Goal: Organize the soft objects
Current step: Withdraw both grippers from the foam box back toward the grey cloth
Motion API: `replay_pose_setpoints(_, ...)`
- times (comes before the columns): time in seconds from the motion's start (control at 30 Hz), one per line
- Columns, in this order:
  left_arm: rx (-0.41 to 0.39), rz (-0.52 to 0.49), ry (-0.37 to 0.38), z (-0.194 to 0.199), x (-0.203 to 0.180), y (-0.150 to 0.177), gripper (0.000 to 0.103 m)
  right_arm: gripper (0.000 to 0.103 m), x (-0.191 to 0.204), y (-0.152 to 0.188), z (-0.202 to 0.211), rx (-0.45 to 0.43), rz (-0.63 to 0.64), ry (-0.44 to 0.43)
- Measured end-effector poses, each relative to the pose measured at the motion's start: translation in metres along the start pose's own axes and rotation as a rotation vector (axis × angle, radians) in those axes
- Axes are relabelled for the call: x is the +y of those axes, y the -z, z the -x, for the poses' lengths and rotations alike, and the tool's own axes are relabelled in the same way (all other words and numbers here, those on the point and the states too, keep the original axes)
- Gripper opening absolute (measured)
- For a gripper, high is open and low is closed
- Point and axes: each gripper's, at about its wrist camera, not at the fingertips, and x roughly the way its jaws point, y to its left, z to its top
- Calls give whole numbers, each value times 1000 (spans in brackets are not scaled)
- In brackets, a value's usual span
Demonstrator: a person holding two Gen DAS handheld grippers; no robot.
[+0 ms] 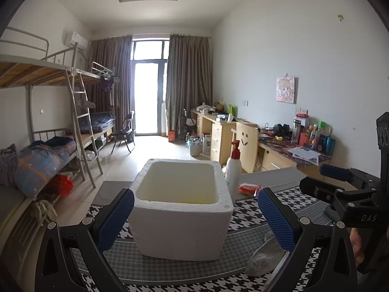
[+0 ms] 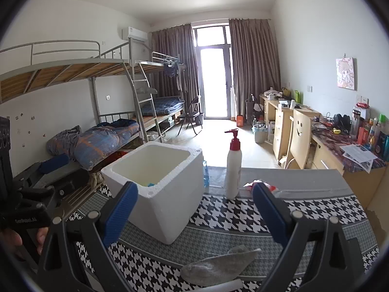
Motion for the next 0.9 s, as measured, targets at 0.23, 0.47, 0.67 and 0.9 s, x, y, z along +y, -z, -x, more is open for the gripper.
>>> replay_pose_setpoints(0.23, 8, 12, 25, -3, -8, 8, 102, 97, -7, 11, 4, 4, -2, 22)
replay_pose_setpoints(0.47, 4, 5, 39, -3, -14, 16, 102, 97, -13, 17, 8, 1, -16, 36)
replay_pose_setpoints(0.67, 23, 13, 57, -8, -15, 21, 102, 97, -19, 23, 9, 5, -26, 44)
replay_pose_setpoints(0.9, 37, 4, 78, -12, -23, 29, 102, 97, -28, 34, 11, 22, -33, 67)
